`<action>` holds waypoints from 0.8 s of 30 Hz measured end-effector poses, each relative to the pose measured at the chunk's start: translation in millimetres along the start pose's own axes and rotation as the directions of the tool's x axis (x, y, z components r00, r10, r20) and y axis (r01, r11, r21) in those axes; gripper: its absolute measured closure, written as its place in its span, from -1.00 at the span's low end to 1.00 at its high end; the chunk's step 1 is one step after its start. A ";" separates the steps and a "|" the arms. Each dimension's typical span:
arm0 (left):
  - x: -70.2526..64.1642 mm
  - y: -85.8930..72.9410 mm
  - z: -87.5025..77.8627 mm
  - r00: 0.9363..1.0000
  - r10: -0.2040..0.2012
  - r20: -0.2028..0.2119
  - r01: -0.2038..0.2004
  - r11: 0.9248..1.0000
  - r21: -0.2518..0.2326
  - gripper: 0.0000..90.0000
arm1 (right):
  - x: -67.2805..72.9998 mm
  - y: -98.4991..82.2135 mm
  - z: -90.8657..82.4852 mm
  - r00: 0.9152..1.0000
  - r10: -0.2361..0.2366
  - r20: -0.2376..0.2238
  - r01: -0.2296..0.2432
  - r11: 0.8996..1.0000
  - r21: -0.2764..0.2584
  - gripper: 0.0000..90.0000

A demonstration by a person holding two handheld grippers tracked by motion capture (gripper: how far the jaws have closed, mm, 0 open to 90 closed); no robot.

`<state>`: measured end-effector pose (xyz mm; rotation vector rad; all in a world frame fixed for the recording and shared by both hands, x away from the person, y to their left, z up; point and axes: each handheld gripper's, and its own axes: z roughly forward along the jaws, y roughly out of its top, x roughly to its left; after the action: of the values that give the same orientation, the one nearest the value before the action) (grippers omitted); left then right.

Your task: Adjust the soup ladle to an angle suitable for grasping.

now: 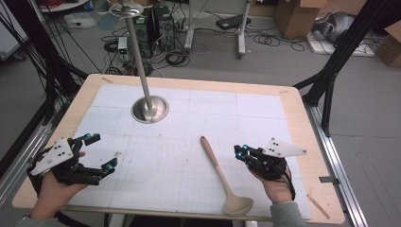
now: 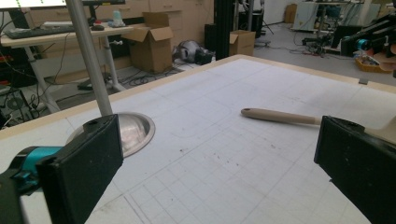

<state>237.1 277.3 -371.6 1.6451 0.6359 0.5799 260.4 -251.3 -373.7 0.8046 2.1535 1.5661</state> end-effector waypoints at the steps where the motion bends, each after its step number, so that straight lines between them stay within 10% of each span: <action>1: 0.2 -0.3 -0.5 1.000 -0.002 -0.002 0.002 1.000 0.000 -0.96 | -0.8 -1.0 2.6 1.000 -0.003 -0.002 0.003 1.000 0.006 0.98; 24: 1.9 -6.2 -6.9 1.000 -0.020 -0.018 0.020 1.000 0.017 -0.96 | -17.7 -27.7 52.5 0.998 -0.013 -0.064 0.025 0.983 0.182 0.98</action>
<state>233.2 284.4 -376.6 1.6496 0.6714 0.5762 298.4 -229.8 -417.6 0.7977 2.3699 1.4163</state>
